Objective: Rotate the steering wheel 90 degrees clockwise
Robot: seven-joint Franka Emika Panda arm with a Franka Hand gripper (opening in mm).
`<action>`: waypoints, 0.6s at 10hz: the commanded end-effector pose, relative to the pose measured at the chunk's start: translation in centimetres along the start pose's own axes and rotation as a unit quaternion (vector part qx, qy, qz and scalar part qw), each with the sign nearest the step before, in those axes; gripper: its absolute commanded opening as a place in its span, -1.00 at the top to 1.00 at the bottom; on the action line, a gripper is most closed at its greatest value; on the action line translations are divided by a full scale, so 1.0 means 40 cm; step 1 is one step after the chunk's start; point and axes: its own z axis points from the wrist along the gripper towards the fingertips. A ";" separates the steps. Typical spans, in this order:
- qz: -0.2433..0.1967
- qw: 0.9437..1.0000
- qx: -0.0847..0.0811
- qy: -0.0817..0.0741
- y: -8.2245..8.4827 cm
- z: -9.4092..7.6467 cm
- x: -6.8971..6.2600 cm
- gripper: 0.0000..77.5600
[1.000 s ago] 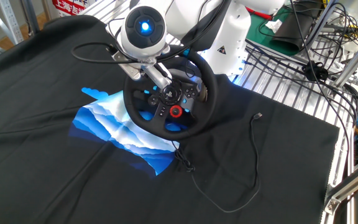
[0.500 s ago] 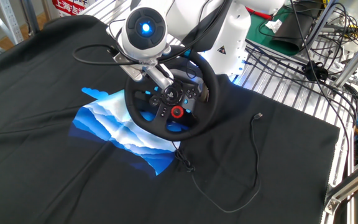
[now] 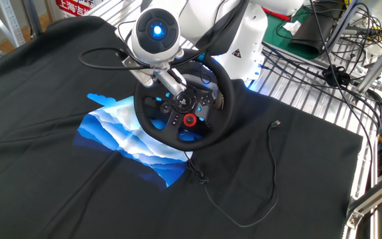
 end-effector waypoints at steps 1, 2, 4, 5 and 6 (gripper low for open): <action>0.000 1.000 -0.001 0.000 0.005 0.001 0.001 0.97; 0.000 1.000 -0.001 0.000 0.005 0.001 0.001 0.97; 0.002 1.000 -0.001 0.000 0.005 0.001 0.001 0.97; 0.003 1.000 -0.001 0.000 0.005 0.000 0.001 0.97; 0.003 1.000 -0.001 0.000 0.005 0.000 0.001 0.97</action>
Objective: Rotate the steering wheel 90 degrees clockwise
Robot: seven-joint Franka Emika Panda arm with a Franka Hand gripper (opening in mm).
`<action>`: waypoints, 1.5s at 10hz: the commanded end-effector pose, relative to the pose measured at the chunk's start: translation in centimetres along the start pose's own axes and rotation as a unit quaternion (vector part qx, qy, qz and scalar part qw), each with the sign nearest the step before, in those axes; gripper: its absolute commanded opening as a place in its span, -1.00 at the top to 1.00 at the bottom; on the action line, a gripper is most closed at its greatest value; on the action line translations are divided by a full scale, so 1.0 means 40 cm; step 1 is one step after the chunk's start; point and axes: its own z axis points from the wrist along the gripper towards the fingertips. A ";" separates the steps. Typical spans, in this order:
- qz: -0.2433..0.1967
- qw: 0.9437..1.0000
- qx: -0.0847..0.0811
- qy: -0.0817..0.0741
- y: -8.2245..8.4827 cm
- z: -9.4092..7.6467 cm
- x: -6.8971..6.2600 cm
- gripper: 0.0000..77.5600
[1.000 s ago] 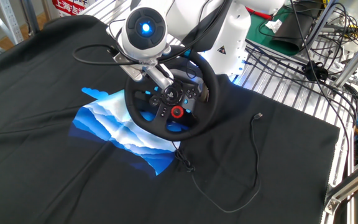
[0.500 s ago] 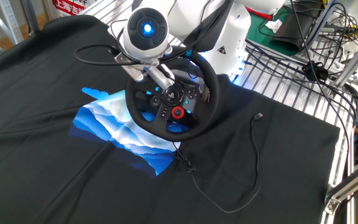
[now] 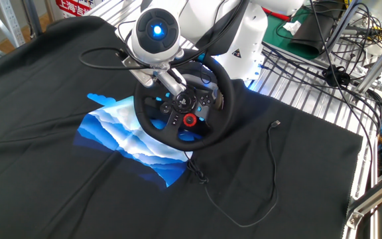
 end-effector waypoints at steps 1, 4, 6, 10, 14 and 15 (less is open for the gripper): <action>0.000 1.000 -0.001 0.000 0.005 0.000 0.001 0.97; 0.000 1.000 -0.001 0.000 0.005 0.000 0.001 -1.00; 0.000 1.000 -0.001 0.000 0.005 0.000 0.001 -1.00; 0.000 1.000 -0.001 0.000 0.005 0.000 0.001 -1.00; -0.020 1.000 -0.017 0.009 -0.006 -0.090 0.026 -1.00; -0.026 0.999 -0.017 0.009 -0.018 -0.106 0.037 -1.00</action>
